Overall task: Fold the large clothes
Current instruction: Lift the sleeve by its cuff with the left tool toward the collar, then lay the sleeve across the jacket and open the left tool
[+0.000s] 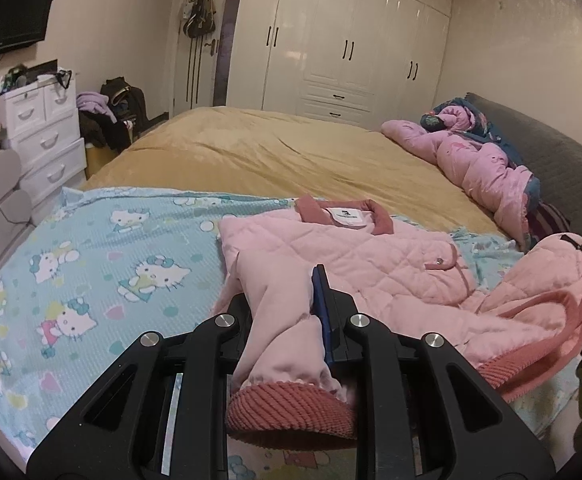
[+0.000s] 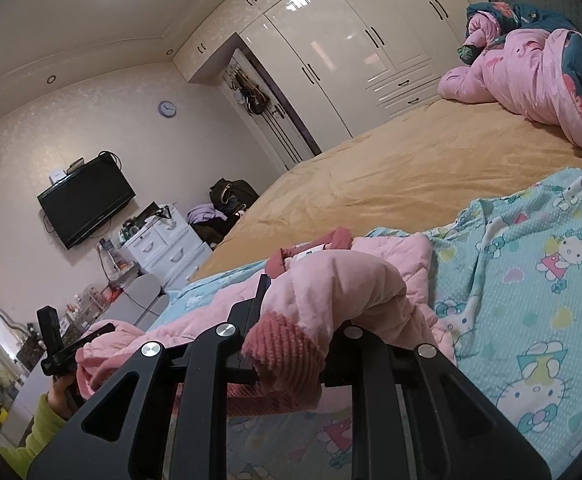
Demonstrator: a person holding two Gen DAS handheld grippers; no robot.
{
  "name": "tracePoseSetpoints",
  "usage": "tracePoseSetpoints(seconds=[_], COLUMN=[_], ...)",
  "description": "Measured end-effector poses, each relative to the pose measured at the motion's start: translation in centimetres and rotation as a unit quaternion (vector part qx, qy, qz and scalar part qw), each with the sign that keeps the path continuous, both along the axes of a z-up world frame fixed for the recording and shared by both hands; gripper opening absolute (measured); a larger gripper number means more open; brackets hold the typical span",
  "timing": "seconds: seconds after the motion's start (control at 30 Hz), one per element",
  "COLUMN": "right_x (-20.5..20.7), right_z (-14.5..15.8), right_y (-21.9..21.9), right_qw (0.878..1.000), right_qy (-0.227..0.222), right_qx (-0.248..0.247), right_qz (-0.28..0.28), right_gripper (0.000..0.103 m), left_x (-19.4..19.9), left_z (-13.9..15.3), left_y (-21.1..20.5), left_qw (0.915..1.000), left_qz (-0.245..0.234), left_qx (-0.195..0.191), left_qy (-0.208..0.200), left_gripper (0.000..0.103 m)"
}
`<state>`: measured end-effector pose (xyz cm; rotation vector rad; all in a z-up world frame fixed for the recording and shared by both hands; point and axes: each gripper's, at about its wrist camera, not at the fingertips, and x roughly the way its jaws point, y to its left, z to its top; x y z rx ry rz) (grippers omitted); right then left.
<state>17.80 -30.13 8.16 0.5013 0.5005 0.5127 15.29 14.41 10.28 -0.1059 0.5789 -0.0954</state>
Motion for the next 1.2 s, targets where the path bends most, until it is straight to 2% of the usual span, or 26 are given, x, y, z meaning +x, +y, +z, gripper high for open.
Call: tracePoseSetpoints(seconds=[0.6,0.9,1.2], right_x=[4.6,6.5,10.1], right_z=[-0.9,-1.1,-2.2], right_y=[0.5,1.2,1.9], right_qw=[1.000,1.000,0.998], right_qy=[0.011,0.017,0.044], right_qx=[-0.008,-0.019,-0.024], right_qz=[-0.006,-0.009,-0.022], right_gripper=[0.017,0.017,0.018], left_x=[3.8,5.4,7.5], left_z=[-0.5,-1.1,-2.3], left_y=[0.2,0.8,1.6], left_qw=[0.9997,0.9995,0.9985], left_qz=[0.021,0.029,0.048], left_qx=[0.013,0.008,-0.011], left_qy=[0.006,0.014,0.022], left_gripper=[0.014,0.015,0.016])
